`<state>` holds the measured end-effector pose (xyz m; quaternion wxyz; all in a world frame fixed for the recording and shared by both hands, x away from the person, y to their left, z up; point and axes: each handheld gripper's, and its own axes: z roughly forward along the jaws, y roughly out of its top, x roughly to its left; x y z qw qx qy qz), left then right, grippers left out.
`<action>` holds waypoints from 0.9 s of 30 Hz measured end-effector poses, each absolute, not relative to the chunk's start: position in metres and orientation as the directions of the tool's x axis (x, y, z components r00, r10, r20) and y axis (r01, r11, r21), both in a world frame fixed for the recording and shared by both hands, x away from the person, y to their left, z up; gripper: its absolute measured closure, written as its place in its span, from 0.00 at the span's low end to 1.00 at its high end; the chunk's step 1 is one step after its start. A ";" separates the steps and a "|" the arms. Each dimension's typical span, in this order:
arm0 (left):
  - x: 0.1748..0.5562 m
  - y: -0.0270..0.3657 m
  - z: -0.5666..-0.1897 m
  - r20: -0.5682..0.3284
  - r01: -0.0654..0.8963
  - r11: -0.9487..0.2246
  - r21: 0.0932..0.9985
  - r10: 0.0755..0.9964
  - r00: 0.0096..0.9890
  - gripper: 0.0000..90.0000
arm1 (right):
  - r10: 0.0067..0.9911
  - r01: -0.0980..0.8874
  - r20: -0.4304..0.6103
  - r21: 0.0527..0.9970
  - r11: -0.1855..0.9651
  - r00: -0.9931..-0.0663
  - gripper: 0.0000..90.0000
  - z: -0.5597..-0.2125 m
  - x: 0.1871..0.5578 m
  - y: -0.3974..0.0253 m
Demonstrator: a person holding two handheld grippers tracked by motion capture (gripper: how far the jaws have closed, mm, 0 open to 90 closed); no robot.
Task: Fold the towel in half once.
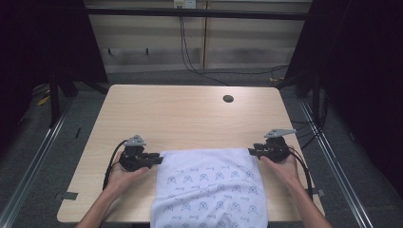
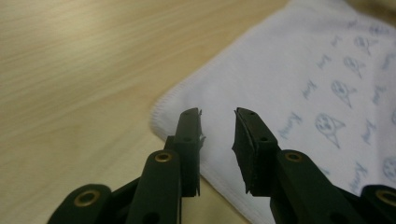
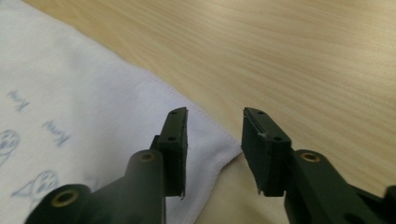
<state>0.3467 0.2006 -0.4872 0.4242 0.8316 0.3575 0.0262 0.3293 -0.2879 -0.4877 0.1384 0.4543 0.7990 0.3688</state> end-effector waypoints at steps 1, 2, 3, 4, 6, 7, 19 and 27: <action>0.351 0.202 -0.487 -0.240 0.569 -0.389 0.724 0.631 0.737 0.76 | 0.830 0.626 0.118 0.716 0.309 -0.545 0.67 -0.490 0.334 -0.288; 0.357 0.204 -0.487 -0.251 0.575 -0.361 0.734 0.643 0.724 0.76 | 0.828 0.630 0.126 0.713 0.308 -0.547 0.66 -0.491 0.338 -0.288; 0.361 0.206 -0.488 -0.267 0.585 -0.342 0.735 0.647 0.714 0.75 | 0.830 0.638 0.135 0.709 0.300 -0.541 0.65 -0.493 0.340 -0.287; 0.363 0.205 -0.488 -0.270 0.590 -0.338 0.733 0.652 0.709 0.73 | 0.829 0.639 0.140 0.710 0.297 -0.541 0.64 -0.495 0.342 -0.286; 0.365 0.203 -0.489 -0.246 0.584 -0.352 0.731 0.663 0.707 0.71 | 0.828 0.643 0.140 0.703 0.303 -0.543 0.63 -0.497 0.342 -0.284; 0.365 0.203 -0.490 -0.245 0.585 -0.350 0.732 0.665 0.705 0.69 | 0.827 0.643 0.133 0.699 0.313 -0.546 0.62 -0.500 0.342 -0.283; 0.357 0.180 -0.499 -0.108 0.545 -0.479 0.688 0.676 0.729 0.56 | 0.809 0.621 0.092 0.693 0.366 -0.580 0.90 -0.502 0.332 -0.284; 0.360 0.176 -0.501 -0.132 0.537 -0.468 0.702 0.655 0.744 0.59 | 0.804 0.628 0.128 0.699 0.342 -0.580 0.96 -0.504 0.335 -0.284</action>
